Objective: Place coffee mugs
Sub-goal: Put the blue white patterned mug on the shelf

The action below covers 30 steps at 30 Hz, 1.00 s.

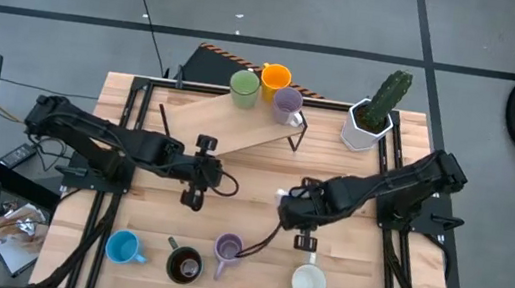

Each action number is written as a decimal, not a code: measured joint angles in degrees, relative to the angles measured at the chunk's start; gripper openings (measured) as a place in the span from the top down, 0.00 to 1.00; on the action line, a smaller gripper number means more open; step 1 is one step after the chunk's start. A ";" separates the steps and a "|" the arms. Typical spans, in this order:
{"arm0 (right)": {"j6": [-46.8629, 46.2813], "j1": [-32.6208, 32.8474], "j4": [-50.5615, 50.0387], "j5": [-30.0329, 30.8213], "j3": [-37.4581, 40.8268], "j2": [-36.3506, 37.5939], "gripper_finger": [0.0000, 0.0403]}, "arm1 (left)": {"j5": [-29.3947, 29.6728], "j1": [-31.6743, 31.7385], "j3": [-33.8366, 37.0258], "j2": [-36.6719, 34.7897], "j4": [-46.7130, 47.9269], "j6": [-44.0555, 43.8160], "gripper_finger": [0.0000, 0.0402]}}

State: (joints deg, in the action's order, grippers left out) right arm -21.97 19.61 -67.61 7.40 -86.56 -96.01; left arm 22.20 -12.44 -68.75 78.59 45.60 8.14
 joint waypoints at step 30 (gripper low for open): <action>43.64 -19.62 -10.67 2.05 -47.09 -23.89 0.93 | 1.25 3.65 -0.02 -21.15 12.09 -10.89 0.71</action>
State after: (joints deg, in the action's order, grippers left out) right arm 21.66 -0.01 -78.28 9.45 -133.65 -119.89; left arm 23.45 -8.78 -68.77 57.44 57.69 -2.75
